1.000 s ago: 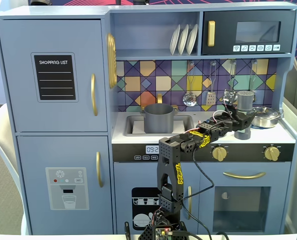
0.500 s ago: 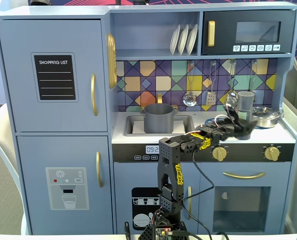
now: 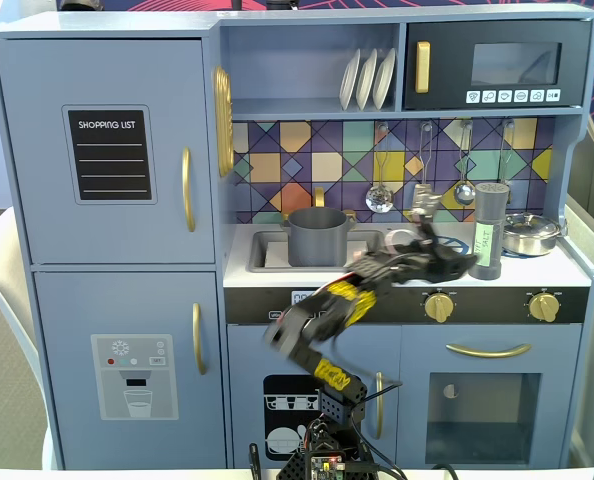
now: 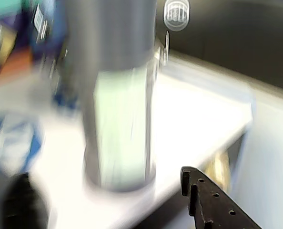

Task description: Put salt in the gray recipient

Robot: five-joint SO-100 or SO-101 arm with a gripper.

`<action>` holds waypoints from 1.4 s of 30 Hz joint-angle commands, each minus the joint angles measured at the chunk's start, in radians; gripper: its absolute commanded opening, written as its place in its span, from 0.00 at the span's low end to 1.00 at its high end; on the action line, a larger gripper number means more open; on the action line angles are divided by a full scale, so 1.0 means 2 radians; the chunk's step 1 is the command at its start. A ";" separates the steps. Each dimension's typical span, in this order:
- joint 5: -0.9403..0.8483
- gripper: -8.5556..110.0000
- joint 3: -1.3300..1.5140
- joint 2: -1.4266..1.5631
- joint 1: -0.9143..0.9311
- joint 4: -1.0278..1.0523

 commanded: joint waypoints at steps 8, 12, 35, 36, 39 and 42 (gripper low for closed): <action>-0.093 0.07 0.051 0.234 -0.249 0.393; -0.111 0.07 0.135 0.278 -0.308 0.428; 0.005 0.09 0.435 0.380 -0.433 0.452; -0.006 0.09 0.435 0.380 -0.435 0.464; -0.031 0.09 0.435 0.380 -0.437 0.479; -0.029 0.10 0.435 0.380 -0.437 0.479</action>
